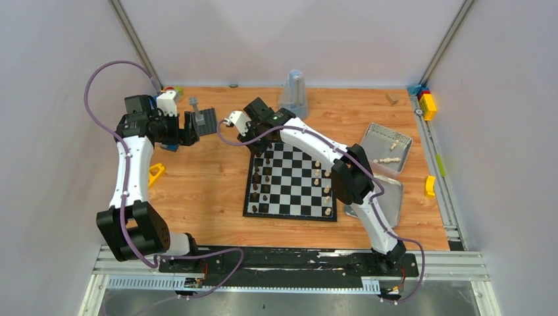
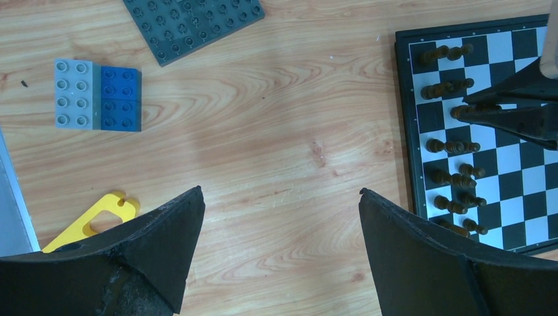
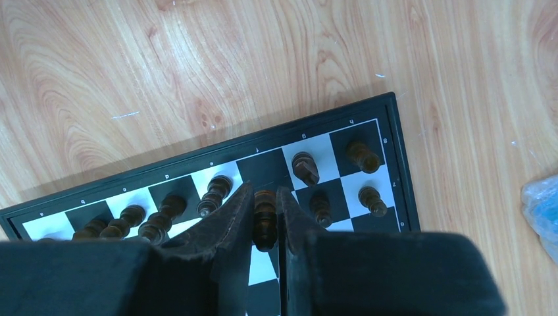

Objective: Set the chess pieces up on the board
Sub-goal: Place the chess piece on the chessboard.

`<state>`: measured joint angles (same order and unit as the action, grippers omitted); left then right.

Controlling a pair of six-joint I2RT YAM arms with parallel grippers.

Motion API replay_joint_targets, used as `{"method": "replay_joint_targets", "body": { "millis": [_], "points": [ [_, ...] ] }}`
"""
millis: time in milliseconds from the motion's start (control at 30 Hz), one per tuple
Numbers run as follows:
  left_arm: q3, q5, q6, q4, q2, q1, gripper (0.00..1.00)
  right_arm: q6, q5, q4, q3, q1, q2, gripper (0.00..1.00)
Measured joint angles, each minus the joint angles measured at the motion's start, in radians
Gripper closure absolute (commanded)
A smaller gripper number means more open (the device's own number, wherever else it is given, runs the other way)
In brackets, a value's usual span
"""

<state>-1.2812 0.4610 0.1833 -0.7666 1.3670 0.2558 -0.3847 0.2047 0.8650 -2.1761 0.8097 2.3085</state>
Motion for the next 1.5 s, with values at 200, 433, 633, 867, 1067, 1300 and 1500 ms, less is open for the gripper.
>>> {"method": "replay_joint_targets", "body": {
  "millis": [200, 433, 633, 867, 1067, 1300, 1500],
  "points": [
    [0.000, 0.001, 0.000, 0.000, 0.000, 0.000, 0.05, 0.000, 0.004, -0.002, -0.003, 0.002, 0.029, 1.00],
    [0.001, 0.008, 0.000, 0.000, 0.000, 0.000, 0.05, 0.000, 0.003, -0.002, -0.004, 0.008, 0.060, 1.00],
    [0.007, 0.009, 0.000, 0.000, 0.000, 0.000, 0.05, 0.000, 0.003, -0.002, -0.006, 0.009, 0.067, 1.00],
    [0.007, 0.009, 0.000, 0.000, 0.000, 0.000, 0.05, 0.000, 0.003, -0.009, -0.021, 0.013, 0.099, 1.00],
    [0.007, 0.009, 0.000, 0.000, 0.000, 0.000, 0.05, -0.002, 0.002, -0.010, -0.023, 0.013, 0.108, 1.00],
    [0.007, 0.009, 0.000, 0.000, 0.000, 0.000, 0.05, -0.003, 0.002, -0.010, -0.023, 0.013, 0.108, 0.98],
    [0.010, 0.010, 0.000, 0.000, 0.000, 0.000, 0.05, -0.009, -0.002, -0.009, -0.023, 0.014, 0.108, 0.81]
  ]
}}
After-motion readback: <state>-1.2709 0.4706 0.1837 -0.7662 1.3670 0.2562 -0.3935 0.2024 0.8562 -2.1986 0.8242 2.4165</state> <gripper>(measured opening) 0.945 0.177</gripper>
